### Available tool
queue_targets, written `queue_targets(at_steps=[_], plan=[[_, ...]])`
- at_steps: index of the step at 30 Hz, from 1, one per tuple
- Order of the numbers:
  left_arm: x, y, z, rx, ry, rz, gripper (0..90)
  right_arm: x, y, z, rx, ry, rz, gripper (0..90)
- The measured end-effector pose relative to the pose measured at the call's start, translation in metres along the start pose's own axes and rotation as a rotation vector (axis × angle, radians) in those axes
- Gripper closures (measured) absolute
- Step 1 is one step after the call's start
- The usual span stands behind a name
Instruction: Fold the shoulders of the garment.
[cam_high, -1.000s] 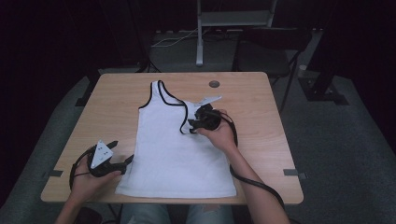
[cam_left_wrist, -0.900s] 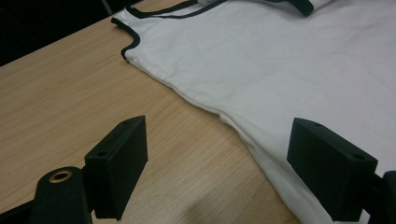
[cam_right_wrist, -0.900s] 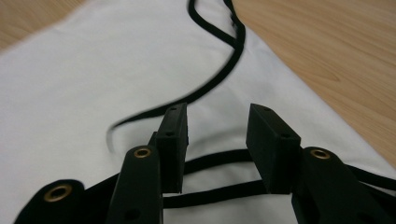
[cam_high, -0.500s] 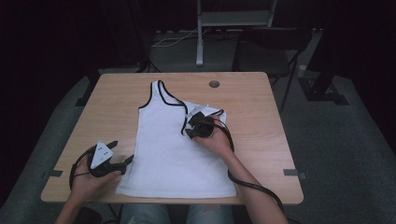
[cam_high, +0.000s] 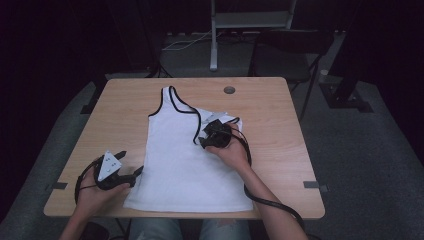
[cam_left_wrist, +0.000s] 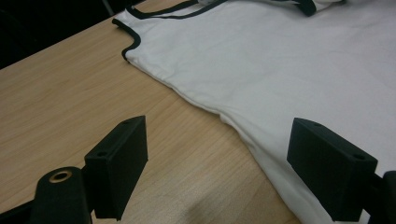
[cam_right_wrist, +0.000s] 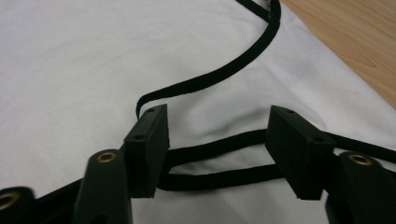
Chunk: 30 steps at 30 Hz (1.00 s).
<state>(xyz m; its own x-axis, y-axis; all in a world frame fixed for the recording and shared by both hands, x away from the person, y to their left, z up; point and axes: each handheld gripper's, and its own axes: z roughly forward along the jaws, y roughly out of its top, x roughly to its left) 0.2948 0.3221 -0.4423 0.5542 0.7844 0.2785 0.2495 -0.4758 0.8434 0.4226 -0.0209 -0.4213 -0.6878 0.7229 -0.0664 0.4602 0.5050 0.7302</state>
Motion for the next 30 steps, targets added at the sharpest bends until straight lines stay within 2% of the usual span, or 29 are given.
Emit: queue_targets(at_steps=[9,22,30], plan=[[0.0,0.0,0.0,-0.001,0.0,-0.004,20.3,-0.004,-0.008,-0.015,-0.017,-0.003,0.046,27.2],[0.001,0.0,0.0,0.003,0.002,-0.003,20.2,-0.007,-0.027,-0.039,-0.032,-0.018,0.072,23.3],[0.001,0.0,0.0,0.0,0.001,-0.014,20.2,-0.012,-0.047,-0.066,-0.065,-0.041,0.115,22.3]])
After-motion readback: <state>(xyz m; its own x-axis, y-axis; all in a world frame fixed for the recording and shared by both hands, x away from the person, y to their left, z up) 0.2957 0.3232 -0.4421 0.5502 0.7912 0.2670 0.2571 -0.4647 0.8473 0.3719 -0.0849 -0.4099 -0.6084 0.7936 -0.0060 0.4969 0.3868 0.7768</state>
